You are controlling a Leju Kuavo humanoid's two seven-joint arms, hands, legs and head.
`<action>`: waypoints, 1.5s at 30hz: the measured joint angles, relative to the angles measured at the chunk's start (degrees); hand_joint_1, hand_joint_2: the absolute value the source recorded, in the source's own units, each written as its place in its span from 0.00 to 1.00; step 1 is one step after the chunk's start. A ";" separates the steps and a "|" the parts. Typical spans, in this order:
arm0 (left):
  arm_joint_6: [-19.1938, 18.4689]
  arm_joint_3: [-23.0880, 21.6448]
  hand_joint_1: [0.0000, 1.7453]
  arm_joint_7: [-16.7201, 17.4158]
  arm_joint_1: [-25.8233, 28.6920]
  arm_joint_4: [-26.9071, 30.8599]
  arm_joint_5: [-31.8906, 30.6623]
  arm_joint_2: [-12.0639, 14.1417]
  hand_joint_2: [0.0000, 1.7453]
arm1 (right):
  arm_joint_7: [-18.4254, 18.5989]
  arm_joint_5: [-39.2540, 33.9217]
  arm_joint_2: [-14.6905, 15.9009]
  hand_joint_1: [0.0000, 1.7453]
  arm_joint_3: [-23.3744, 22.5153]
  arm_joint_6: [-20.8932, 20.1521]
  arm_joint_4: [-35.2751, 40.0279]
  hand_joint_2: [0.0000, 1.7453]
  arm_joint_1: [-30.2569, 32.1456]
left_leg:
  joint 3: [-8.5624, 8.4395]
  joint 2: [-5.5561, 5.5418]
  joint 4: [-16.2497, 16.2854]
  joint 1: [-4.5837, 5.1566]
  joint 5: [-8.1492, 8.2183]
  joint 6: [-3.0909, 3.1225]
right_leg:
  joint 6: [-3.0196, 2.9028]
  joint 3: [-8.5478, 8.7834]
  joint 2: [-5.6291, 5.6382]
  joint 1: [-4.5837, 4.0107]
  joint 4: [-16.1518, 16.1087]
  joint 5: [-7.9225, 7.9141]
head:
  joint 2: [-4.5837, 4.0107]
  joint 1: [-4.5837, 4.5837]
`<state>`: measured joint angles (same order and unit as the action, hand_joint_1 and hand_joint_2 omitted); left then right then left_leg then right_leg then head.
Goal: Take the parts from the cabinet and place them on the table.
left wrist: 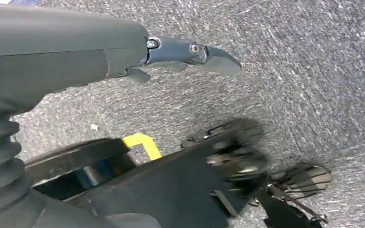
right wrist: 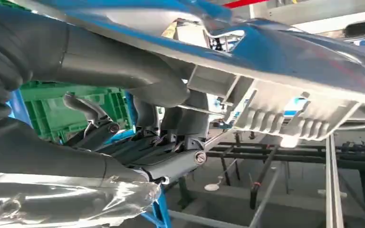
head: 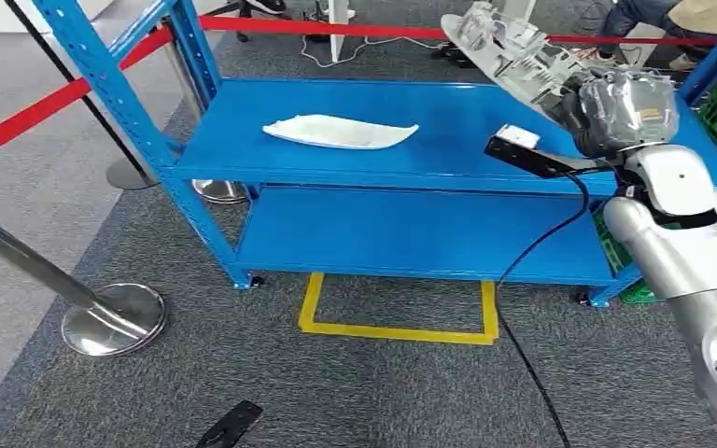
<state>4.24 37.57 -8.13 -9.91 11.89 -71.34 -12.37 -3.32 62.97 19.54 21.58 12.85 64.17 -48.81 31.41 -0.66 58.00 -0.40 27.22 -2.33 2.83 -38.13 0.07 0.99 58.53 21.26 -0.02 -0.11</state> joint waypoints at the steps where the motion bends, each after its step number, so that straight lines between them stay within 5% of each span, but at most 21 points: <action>1: 0.00 0.00 0.00 0.00 -0.06 0.00 0.00 -0.02 1.00 | -0.02 0.00 0.00 1.00 -0.05 0.00 -0.02 1.00 -0.11 | 0.45 -0.29 -0.14 0.10 -0.30 0.85 | 0.30 -0.18 0.00 0.03 -0.10 -0.63 | 0.00 -0.15; 4: 0.00 0.00 0.00 0.00 0.03 0.00 0.00 -0.04 1.00 | -0.11 -0.02 -0.06 1.00 0.08 0.00 -0.02 1.00 0.09 | 1.32 -0.24 -0.57 0.33 -1.32 2.32 | 1.44 -0.47 0.07 0.30 -0.96 -2.05 | 0.00 -0.02; 5: 0.00 0.00 0.00 0.00 0.01 0.00 0.00 -0.07 1.00 | -0.22 0.00 -0.06 1.00 0.06 0.00 -0.09 1.00 0.12 | 1.68 -0.09 -0.76 0.10 -1.88 2.98 | 1.57 -1.17 0.04 0.45 -0.55 -1.05 | 0.00 -0.13; 8: 0.00 0.00 0.00 0.00 0.00 0.00 -0.02 -0.07 1.00 | -0.28 -0.02 -0.06 1.00 0.08 0.00 -0.18 1.00 0.08 | 3.13 -0.12 -0.75 0.23 -3.18 3.80 | 1.89 -4.72 0.00 0.28 10.92 7.70 | 0.00 -0.52; 10: 0.00 0.00 0.00 0.00 0.02 0.00 -0.02 -0.07 1.00 | -0.39 -0.02 -0.06 1.00 0.11 0.00 -0.26 1.00 0.10 | 4.18 -0.12 -0.71 0.40 -4.06 3.86 | 1.89 -6.23 0.01 0.19 17.57 10.19 | 0.00 -0.50; 12: 0.00 0.00 0.00 0.00 0.00 0.00 -0.04 -0.04 1.00 | -0.46 -0.04 -0.09 1.00 0.11 -0.02 -0.31 1.00 0.16 | 5.18 -0.13 -0.67 0.46 -4.90 3.72 | 1.61 -2.72 0.00 0.10 14.30 7.61 | 0.00 -0.52; 14: 0.00 0.00 0.00 0.00 -0.02 0.00 -0.04 -0.07 1.00 | -0.50 -0.07 -0.09 1.00 0.11 -0.02 -0.31 1.00 0.08 | 5.77 -0.19 -0.62 0.45 -5.55 3.39 | 1.22 4.01 -0.01 0.03 4.73 4.74 | 0.00 -0.52; 15: 0.00 0.00 0.00 0.00 -0.03 0.00 -0.04 -0.07 1.00 | -0.50 -0.11 -0.11 1.00 0.11 -0.02 -0.31 1.00 -0.06 | 6.21 -0.24 -0.60 0.60 -5.99 3.01 | 1.06 6.94 -0.02 -0.17 0.12 6.47 | 0.00 -0.50; 20: 0.00 0.00 0.00 0.00 0.02 0.00 -0.02 -0.04 1.00 | -0.48 -0.11 -0.24 1.00 0.11 -0.02 -0.33 1.00 -0.07 | 7.02 -0.28 -0.91 0.49 -7.30 1.19 | -0.66 5.73 0.02 -0.12 -0.52 4.37 | 0.00 -0.85; 21: 0.00 0.00 0.00 0.00 0.01 0.00 -0.02 -0.04 1.00 | -0.48 -0.11 -0.30 1.00 0.11 -0.02 -0.31 1.00 -0.09 | 7.69 -0.10 0.43 0.49 -4.83 0.76 | -1.19 5.16 -0.07 -0.15 -0.52 3.83 | 0.00 -0.61; 24: 0.00 0.00 0.00 0.00 0.00 0.00 -0.02 0.07 1.00 | -0.41 -0.13 -0.35 1.00 0.06 -0.02 -0.33 1.00 -0.10 | 11.99 -0.01 13.50 0.26 3.80 0.00 | -1.44 3.07 -0.13 -0.15 -0.49 2.27 | 0.00 -0.50; 26: 0.00 0.00 0.00 0.07 0.05 0.00 -0.02 0.09 1.00 | -0.39 -0.20 -0.37 1.00 0.11 -0.02 -0.33 1.00 0.03 | 12.23 0.00 17.26 0.22 3.90 -0.17 | -1.38 1.61 -0.11 -0.13 -0.47 1.16 | 0.00 -0.44; 29: 0.00 0.00 0.00 0.07 -0.14 0.02 -0.02 0.11 1.00 | -0.39 -0.24 -0.35 1.00 0.04 -0.02 -0.33 1.00 0.04 | 4.41 0.02 7.21 0.13 -1.18 0.03 | -0.86 -0.12 0.02 -0.02 -0.38 -0.37 | 0.00 -0.46; 31: 0.00 0.00 0.00 0.07 -0.31 0.02 -0.02 0.09 1.00 | -0.39 -0.26 -0.33 1.00 -0.11 0.00 -0.31 1.00 -0.12 | -0.58 -0.18 -0.59 0.33 0.41 0.61 | -0.20 -1.03 0.02 -0.27 -0.16 -1.09 | 0.00 -0.46; 35: 0.02 0.00 0.00 0.07 -0.07 0.02 0.00 -0.04 1.00 | -0.50 -0.26 -0.35 1.00 0.00 0.00 -0.33 1.00 0.24 | 0.96 -0.20 -0.91 0.33 -1.35 2.88 | 1.25 -1.63 0.09 0.12 -1.26 -3.14 | 0.00 -0.33; 37: 0.04 0.00 0.00 0.07 -0.09 0.02 0.00 -0.02 1.00 | -0.48 -0.28 -0.35 1.00 0.00 0.00 -0.33 1.00 0.37 | 1.83 -0.11 -0.92 0.31 -2.32 3.71 | 1.43 -3.21 0.05 0.14 2.70 1.83 | 0.00 -0.85; 39: 0.04 0.00 0.00 -0.09 -0.07 0.02 0.04 -0.04 1.00 | -0.48 -0.28 -0.35 1.00 0.00 0.00 -0.33 1.00 0.38 | 2.92 -0.12 -0.91 0.38 -3.05 3.87 | 1.75 -6.25 0.08 0.08 12.85 7.60 | 0.00 -0.94; 40: 0.04 0.00 0.00 -0.44 -0.04 0.02 0.18 -0.04 1.00 | -0.48 -0.31 -0.35 1.00 0.00 0.00 -0.33 1.00 0.45 | 3.48 -0.11 -0.91 0.43 -3.50 3.89 | 1.80 -7.26 0.07 0.06 17.02 8.94 | 0.00 -0.94; 42: 0.07 0.00 0.00 -0.66 -0.03 0.02 0.39 -0.04 1.00 | -0.46 -0.37 -0.35 1.00 0.00 0.00 -0.33 1.00 0.67 | 4.28 -0.09 -0.90 0.43 -4.21 3.72 | 1.69 -5.50 0.07 0.06 17.02 7.23 | 0.00 -0.94; 44: 0.09 0.00 0.00 -0.66 -0.05 0.02 0.46 -0.04 1.00 | -0.48 -0.57 -0.35 1.00 -0.02 0.00 -0.33 1.00 0.65 | 4.84 -0.11 -0.87 0.42 -4.83 3.44 | 1.38 1.33 0.02 0.06 7.61 4.10 | 0.00 -0.92; 45: 0.11 0.00 0.00 -0.66 -0.07 0.02 0.46 -0.04 1.00 | -0.48 -0.61 -0.35 1.00 -0.07 0.02 -0.28 1.00 0.59 | 4.88 -0.12 -0.77 0.42 -5.04 3.18 | 1.22 5.07 -0.11 0.06 2.13 4.25 | 0.00 -0.96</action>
<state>4.35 37.57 -8.79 -9.98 11.91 -70.88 -12.41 -3.80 62.36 19.19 21.51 12.87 63.89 -48.22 36.29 -0.78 57.22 0.02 22.19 0.85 4.05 -33.06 -0.03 1.05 60.66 25.51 -0.02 -1.07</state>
